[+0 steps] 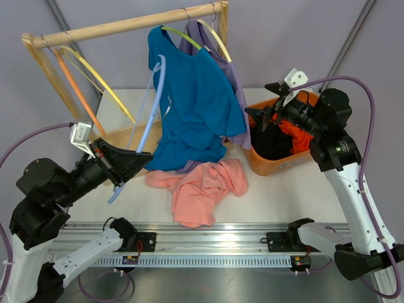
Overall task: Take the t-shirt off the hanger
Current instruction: Hang the hanger back to the clothesline with the left arm, then place the tshirt into the basket
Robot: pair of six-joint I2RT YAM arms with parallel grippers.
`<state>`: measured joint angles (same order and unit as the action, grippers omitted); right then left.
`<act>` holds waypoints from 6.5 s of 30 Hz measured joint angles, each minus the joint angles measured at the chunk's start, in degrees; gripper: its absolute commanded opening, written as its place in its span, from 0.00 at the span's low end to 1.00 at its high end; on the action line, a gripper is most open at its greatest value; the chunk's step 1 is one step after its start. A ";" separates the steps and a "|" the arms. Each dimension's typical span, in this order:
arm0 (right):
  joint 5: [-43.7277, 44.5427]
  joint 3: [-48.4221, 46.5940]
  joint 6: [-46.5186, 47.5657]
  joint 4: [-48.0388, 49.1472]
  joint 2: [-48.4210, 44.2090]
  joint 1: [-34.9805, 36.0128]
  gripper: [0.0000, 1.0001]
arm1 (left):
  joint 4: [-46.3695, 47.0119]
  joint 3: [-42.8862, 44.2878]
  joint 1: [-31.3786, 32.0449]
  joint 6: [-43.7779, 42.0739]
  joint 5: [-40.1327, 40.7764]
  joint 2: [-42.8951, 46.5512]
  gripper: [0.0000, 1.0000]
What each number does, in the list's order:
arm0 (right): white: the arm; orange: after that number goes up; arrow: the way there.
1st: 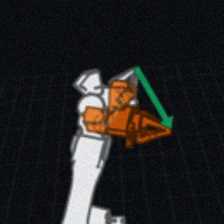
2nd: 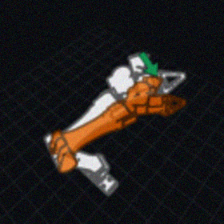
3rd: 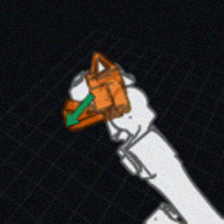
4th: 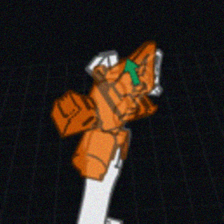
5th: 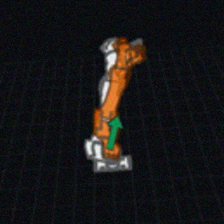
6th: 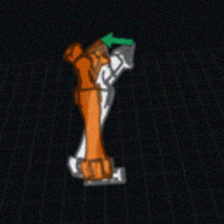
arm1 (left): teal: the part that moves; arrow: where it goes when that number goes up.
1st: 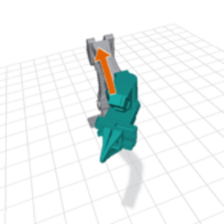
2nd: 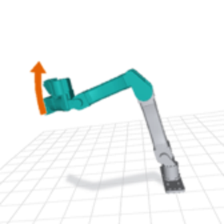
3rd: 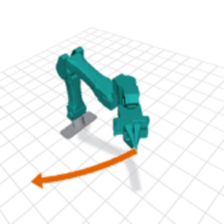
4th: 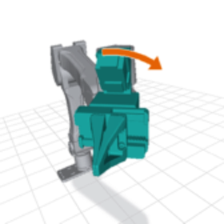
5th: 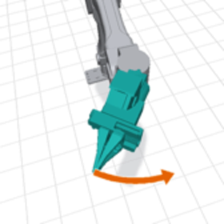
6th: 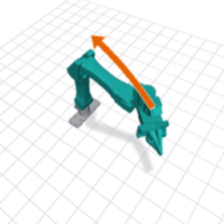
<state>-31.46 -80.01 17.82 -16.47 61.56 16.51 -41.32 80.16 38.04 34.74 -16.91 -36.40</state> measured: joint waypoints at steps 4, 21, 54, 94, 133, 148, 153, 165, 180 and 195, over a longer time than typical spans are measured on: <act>0.96 0.87 -1.31 0.66 0.00 -0.57 1.00 | 4.81 -4.92 -0.02 5.25 12.41 3.61 0.00; 2.16 4.11 -6.10 4.09 0.46 -1.03 0.99 | 34.42 -12.02 0.04 21.27 33.33 -14.67 0.00; 2.38 9.33 -9.31 7.28 -2.49 -2.47 1.00 | 52.13 -4.96 -15.80 33.14 50.69 -29.62 0.00; -35.28 6.38 16.63 -16.46 2.95 -2.71 0.98 | 37.70 -9.90 -17.11 39.71 40.68 -12.41 0.98; -14.64 5.44 58.58 -40.85 27.47 23.87 0.99 | 14.21 -7.69 -17.11 -5.27 27.98 1.14 0.99; 11.52 12.04 43.71 -18.80 44.59 35.12 0.37 | -6.67 -15.41 -17.11 -10.60 25.40 14.53 0.99; 12.26 12.11 39.36 -17.29 44.06 35.10 0.11 | -8.57 -15.93 -17.11 -11.96 22.21 13.90 0.99; -9.79 -5.90 41.09 -42.75 21.97 25.62 0.00 | -5.70 -20.81 -17.16 -18.10 0.02 8.85 0.99; -8.76 -32.20 13.03 -35.21 12.59 -4.46 0.00 | 3.26 -22.99 -16.09 -20.81 -12.28 1.64 0.99; -0.33 -30.82 -7.17 -20.94 23.67 -33.90 0.00 | 10.64 -21.00 -1.53 -22.23 -8.57 -10.32 0.99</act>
<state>-31.79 -110.83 10.66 -37.41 85.23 -17.39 -30.68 59.16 36.51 12.51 -25.47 -46.72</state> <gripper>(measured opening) 0.232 0.985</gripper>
